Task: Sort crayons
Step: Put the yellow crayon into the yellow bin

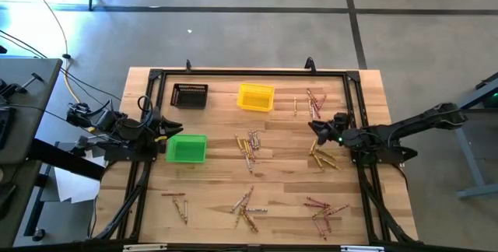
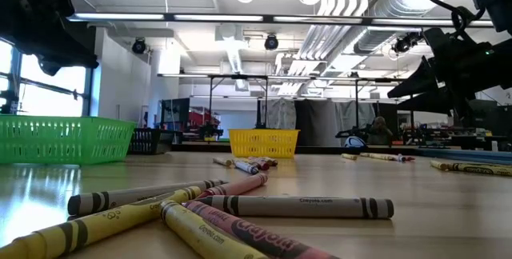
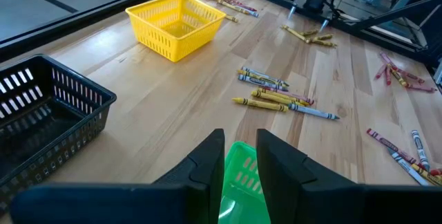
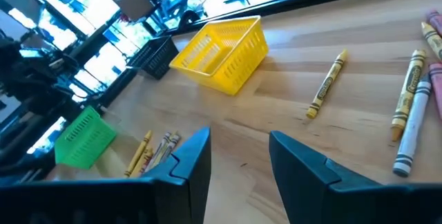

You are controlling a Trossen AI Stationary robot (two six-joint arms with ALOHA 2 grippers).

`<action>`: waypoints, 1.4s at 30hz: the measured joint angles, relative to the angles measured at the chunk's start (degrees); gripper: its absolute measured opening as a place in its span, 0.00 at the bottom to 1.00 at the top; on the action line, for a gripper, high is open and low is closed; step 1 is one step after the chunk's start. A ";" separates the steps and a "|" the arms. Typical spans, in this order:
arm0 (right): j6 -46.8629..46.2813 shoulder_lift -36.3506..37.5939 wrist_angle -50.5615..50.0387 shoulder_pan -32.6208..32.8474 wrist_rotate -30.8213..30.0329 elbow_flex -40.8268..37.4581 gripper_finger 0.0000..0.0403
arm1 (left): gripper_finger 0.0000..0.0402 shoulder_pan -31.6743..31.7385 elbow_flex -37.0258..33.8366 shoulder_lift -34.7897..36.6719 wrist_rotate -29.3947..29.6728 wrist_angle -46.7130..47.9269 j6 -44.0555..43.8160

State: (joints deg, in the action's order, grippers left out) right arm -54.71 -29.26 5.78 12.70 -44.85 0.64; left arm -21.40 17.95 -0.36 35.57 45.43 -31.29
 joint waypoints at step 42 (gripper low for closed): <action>-3.38 -27.64 -43.79 -26.22 27.61 43.81 0.33 | 0.18 0.01 -0.01 0.02 0.00 0.00 0.00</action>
State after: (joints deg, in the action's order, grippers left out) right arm -58.09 -56.90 -38.00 -13.52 -17.24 44.46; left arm -21.39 17.93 -0.34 35.57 45.43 -31.29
